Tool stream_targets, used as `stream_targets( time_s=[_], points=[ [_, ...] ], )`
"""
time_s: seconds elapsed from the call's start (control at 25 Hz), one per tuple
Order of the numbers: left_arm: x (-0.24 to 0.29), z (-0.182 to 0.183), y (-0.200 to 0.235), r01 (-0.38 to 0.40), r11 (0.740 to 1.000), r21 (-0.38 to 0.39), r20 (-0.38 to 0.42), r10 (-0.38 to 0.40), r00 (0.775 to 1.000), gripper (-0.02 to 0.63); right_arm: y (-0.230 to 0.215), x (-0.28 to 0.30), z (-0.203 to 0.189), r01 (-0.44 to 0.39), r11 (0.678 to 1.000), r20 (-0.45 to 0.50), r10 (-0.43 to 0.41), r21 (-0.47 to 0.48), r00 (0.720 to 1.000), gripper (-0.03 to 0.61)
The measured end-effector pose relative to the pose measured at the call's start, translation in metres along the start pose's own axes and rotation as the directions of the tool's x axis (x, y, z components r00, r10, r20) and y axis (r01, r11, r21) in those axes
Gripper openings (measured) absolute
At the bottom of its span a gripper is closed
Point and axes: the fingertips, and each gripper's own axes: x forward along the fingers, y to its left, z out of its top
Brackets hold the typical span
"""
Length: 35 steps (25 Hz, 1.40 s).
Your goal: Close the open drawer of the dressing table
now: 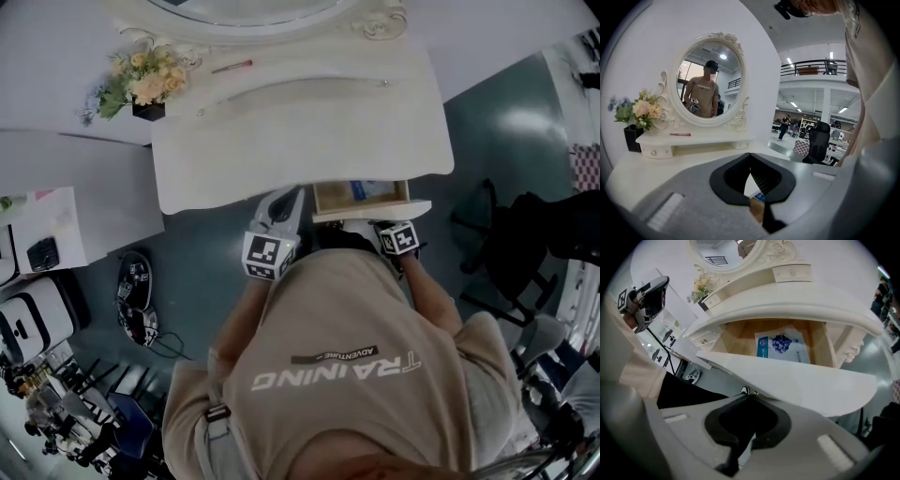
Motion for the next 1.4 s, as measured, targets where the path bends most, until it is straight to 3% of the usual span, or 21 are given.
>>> stream_targets(
  time_s=[0.28,0.92,1.24,1.4],
  points=[
    [0.013,0.008,0.01,-0.017,0.999,-0.03,0.02,0.017,1.0,0.008,-0.012,0.008,0.031,-0.005,1.0,0.003,0.005,-0.031,1.0,0.005],
    [0.057,0.03,0.031,-0.026,1.0,-0.015,0.01,0.026,1.0,0.008,-0.042,0.014,0.096,-0.002,0.999,0.039,0.004,-0.04,0.999,0.005],
    [0.068,0.043,0.047,-0.038,0.999,-0.01,0.009,0.038,0.999,0.008,-0.052,0.017,0.121,0.003,1.0,0.051,-0.002,-0.022,0.999,0.005],
    [0.072,0.05,0.054,-0.058,0.998,-0.006,0.014,0.059,0.998,0.008,-0.056,0.017,0.129,-0.003,0.999,0.066,0.001,0.032,0.998,0.005]
  ],
)
